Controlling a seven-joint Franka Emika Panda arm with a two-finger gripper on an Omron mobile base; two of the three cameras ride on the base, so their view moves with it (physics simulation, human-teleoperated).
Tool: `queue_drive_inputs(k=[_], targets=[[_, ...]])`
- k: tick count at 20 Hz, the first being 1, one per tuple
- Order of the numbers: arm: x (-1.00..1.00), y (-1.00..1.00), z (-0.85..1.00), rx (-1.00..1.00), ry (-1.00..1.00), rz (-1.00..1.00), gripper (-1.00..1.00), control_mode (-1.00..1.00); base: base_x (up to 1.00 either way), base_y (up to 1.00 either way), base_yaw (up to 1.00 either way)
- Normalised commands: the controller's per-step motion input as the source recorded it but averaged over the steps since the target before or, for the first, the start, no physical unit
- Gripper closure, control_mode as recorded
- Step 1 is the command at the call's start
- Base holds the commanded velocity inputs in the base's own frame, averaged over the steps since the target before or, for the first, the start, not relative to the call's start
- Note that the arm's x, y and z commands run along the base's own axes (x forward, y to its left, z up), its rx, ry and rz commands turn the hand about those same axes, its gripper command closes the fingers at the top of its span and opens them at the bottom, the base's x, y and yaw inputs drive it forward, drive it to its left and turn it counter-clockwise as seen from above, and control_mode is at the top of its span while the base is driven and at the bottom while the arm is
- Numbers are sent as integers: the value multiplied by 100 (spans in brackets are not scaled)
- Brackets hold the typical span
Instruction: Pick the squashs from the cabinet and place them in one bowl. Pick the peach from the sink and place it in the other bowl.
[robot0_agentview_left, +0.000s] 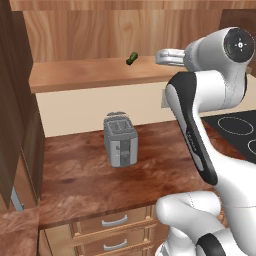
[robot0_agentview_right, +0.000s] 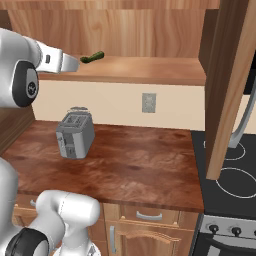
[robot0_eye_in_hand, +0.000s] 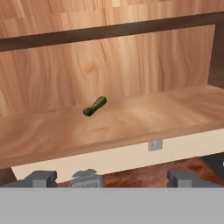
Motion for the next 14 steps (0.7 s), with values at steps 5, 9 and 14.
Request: queue_drive_inputs(k=[5, 9, 14], targets=[[21, 0, 1, 0, -1, 1, -100, -100, 0, 0, 0], [21, 0, 25, 0, 3, 2, -100, -100, 0, 0, 0], [24, 2, 5, 0, 7, 1, -100, -100, 0, 0, 0]])
